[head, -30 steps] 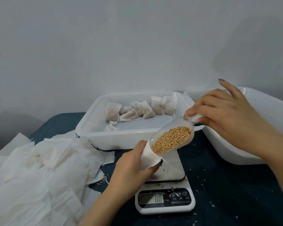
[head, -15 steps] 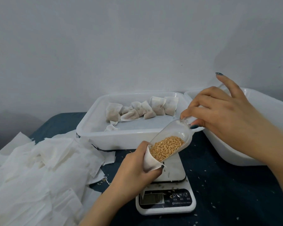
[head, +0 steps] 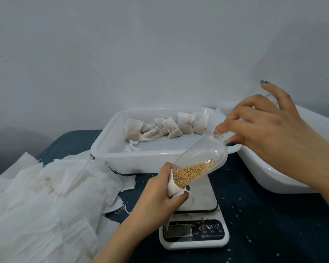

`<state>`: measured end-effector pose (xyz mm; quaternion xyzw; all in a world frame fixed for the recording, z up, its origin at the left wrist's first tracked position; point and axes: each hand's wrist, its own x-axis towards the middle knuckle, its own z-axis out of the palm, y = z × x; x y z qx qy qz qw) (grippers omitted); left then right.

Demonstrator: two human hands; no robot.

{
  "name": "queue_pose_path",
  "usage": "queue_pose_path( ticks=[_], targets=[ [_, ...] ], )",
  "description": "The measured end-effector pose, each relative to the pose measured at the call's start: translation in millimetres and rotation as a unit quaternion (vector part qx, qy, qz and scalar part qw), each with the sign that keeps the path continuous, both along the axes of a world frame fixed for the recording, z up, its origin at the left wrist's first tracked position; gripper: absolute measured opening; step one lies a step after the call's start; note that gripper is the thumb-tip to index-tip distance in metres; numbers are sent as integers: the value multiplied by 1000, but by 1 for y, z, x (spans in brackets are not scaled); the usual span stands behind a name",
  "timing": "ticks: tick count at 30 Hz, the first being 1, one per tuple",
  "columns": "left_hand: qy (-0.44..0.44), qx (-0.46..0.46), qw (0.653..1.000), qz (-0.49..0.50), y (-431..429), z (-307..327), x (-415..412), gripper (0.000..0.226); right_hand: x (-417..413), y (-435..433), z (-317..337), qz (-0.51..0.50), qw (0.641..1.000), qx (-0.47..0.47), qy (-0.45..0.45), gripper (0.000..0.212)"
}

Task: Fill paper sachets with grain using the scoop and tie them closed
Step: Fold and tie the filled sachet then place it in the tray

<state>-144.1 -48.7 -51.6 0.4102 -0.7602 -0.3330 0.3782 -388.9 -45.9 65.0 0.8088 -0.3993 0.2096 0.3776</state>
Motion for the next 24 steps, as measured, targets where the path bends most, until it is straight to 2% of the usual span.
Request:
queue_pose_path(
  ticks=[5, 8, 10, 14, 18, 22, 24],
  targets=[
    [25, -14, 1000, 1, -1, 0, 1, 19, -7, -2, -12, -13, 998, 41, -55, 39],
    [41, -16, 999, -5, -1, 2, 1, 17, -18, -1, -25, -28, 987, 115, -112, 58],
    [47, -17, 999, -8, 0, 2, 2, 16, -22, 0, -36, -22, 976, 158, -146, 62],
    [61, -18, 998, -8, 1, 4, 1, 13, -22, 6, -51, -2, 946, 227, -233, 42],
    [78, -13, 997, -3, 1, 7, 2, 7, -25, 7, -60, 27, 924, 243, -295, 24],
    [82, -9, 997, 6, -1, 7, 6, 5, -28, 7, -58, 64, 855, 236, -458, 21],
    [72, -9, 997, 1, -2, 7, 9, 11, -36, 1, -58, 3, 841, 205, -500, 22]
  ],
)
